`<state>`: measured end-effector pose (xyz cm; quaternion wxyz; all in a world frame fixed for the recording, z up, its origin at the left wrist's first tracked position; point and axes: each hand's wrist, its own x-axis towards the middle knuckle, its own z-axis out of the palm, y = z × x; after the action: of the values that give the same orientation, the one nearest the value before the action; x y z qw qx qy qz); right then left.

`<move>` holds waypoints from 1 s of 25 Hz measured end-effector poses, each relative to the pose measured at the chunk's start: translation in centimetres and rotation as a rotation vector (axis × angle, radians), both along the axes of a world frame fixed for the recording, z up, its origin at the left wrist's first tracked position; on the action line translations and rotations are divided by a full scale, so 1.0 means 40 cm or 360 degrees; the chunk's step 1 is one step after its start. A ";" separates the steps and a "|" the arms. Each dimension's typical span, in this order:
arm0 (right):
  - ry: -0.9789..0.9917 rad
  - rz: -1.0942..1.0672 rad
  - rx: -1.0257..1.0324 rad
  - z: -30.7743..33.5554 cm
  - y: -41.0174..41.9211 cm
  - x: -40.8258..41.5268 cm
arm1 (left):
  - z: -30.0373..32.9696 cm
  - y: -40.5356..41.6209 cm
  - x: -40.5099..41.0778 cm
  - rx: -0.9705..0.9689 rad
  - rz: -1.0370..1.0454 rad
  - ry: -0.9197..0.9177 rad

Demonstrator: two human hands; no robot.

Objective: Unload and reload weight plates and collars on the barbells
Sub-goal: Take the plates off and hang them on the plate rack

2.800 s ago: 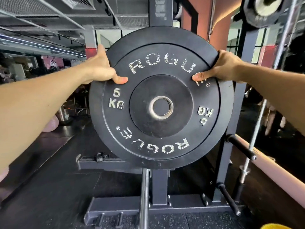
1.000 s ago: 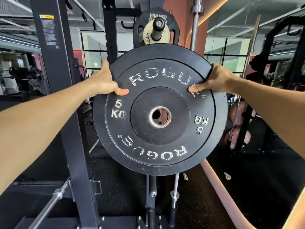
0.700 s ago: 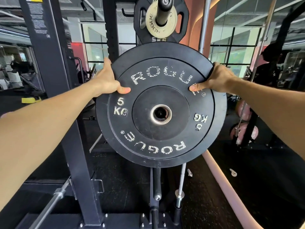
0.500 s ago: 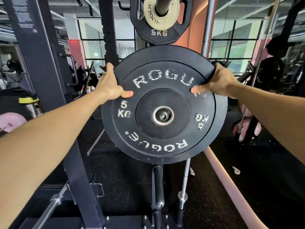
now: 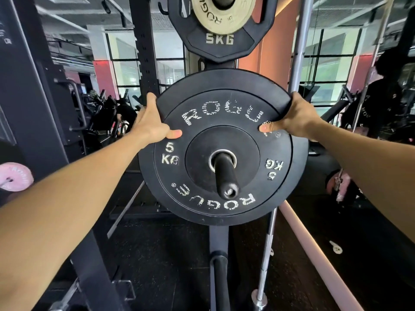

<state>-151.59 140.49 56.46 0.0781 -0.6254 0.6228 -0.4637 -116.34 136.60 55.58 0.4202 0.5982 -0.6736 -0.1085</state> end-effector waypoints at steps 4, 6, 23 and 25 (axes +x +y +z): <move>-0.0024 0.0032 -0.0021 0.001 -0.094 -0.007 | -0.006 -0.091 -0.012 -0.0026 0.0019 0.0009; -0.0011 0.0022 -0.0031 -0.003 -0.129 -0.014 | -0.006 -0.123 -0.017 -0.0044 0.0024 0.0028; 0.0251 -0.0149 0.0173 -0.310 -0.026 -0.031 | -0.268 -0.002 0.023 -0.0038 0.0037 -0.0189; 0.0333 -0.0084 0.0386 -0.435 0.036 -0.007 | -0.397 0.060 0.024 0.0158 -0.0064 -0.0263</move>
<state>-151.87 141.92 39.08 0.0755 -0.6396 0.6951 -0.3195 -115.40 139.00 39.69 0.3307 0.6116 -0.7117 -0.1004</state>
